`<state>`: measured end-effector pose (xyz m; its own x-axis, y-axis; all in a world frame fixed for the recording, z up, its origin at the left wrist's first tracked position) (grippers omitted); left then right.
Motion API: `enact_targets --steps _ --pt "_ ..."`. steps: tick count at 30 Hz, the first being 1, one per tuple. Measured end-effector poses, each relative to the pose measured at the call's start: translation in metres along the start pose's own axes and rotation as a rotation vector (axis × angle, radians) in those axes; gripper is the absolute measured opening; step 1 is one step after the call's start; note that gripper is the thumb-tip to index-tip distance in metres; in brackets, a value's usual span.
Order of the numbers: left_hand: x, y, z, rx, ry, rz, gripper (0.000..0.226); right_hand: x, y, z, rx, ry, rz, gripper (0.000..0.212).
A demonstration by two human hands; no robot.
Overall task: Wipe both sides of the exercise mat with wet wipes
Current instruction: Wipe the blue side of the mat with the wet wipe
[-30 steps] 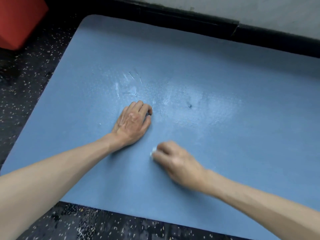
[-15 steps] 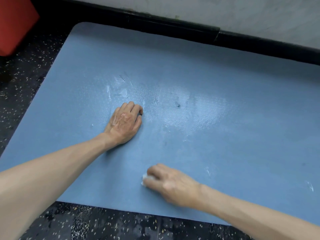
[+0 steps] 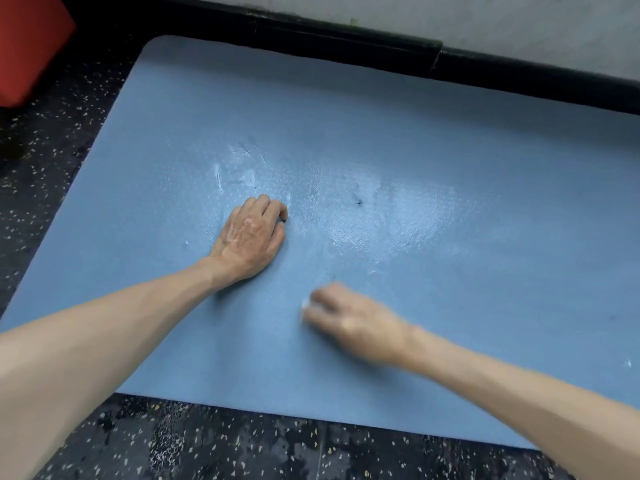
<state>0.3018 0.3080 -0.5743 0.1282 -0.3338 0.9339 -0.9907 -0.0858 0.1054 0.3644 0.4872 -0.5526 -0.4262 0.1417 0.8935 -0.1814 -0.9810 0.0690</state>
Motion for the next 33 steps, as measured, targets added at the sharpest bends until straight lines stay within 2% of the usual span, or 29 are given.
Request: enact_targets --steps 2,3,4,5,8,10,11,14,16,17,20,21,22,23,26,28,29,31,33 --pt "0.0 0.001 0.0 -0.001 -0.002 0.004 0.026 0.02 0.007 -0.04 -0.234 -0.118 -0.129 0.026" --pt "0.001 0.002 0.0 -0.004 -0.001 0.001 0.026 0.021 0.005 -0.042 -0.278 -0.114 -0.163 0.022" --pt "0.001 0.002 -0.001 -0.007 -0.001 -0.001 0.026 0.018 0.001 -0.031 -0.24 -0.083 -0.183 0.017" --pt "0.001 0.002 -0.001 -0.005 -0.004 -0.003 0.026 0.007 -0.007 -0.014 -0.156 -0.074 -0.133 0.014" --pt "0.0 0.0 -0.001 0.001 -0.012 -0.005 0.027 -0.017 -0.028 0.045 0.121 0.017 0.146 0.017" --pt "0.0 -0.001 -0.001 0.003 -0.016 -0.004 0.028 -0.009 -0.02 0.025 0.165 -0.025 0.147 0.025" --pt "0.001 0.0 -0.001 0.004 -0.02 0.0 0.029 0.002 -0.01 0.002 0.122 -0.057 0.083 0.027" --pt "0.002 0.003 -0.002 -0.003 -0.05 0.014 0.033 0.043 0.015 -0.074 -0.221 -0.208 -0.185 0.028" --pt "0.006 0.006 -0.001 -0.002 -0.087 0.001 0.033 0.041 0.013 -0.082 -0.331 -0.23 -0.261 0.026" --pt "0.007 0.008 -0.001 0.007 -0.102 -0.012 0.032 0.03 0.011 -0.07 -0.303 -0.214 -0.217 0.025" --pt "0.008 0.019 0.001 0.044 -0.119 -0.06 0.03 0.004 0.002 -0.003 0.072 -0.077 0.022 0.039" --pt "0.007 0.023 0.001 0.057 -0.122 -0.072 0.028 0.004 0.0 -0.004 0.157 -0.075 0.07 0.039" --pt "0.006 0.029 0.001 0.069 -0.126 -0.081 0.026 0.011 0.006 -0.021 0.153 -0.11 0.067 0.034" --pt "0.005 0.034 0.0 0.078 -0.132 -0.084 0.023 0.022 0.014 -0.048 0.073 -0.132 0.024 0.028" --pt "0.004 0.052 -0.003 0.067 -0.147 -0.079 0.021 0.064 0.028 -0.129 -0.287 -0.249 -0.248 0.027" --pt "0.006 0.065 -0.002 0.074 -0.144 -0.091 0.022 0.065 0.03 -0.132 -0.376 -0.239 -0.307 0.019" --pt "0.007 0.072 0.0 0.09 -0.144 -0.104 0.022 0.054 0.029 -0.119 -0.311 -0.221 -0.295 0.017" --pt "0.009 0.085 0.005 0.137 -0.149 -0.129 0.019 0.033 0.023 -0.075 -0.109 -0.108 -0.163 0.016" --pt "0.01 0.1 0.006 0.154 -0.14 -0.143 0.019 0.018 0.01 -0.043 0.065 -0.036 0.007 0.029"
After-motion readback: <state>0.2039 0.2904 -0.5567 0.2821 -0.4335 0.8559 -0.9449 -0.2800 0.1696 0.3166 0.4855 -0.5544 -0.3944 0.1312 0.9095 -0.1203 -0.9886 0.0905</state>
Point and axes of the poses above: each hand's wrist, its own y-axis towards the middle knuckle, its own x-axis out of the back of the hand, z = x × y, the point moved 6 cm from there along y, towards the middle knuckle, and after that the axes turned 6 degrees about x, right-handed, at the moved point
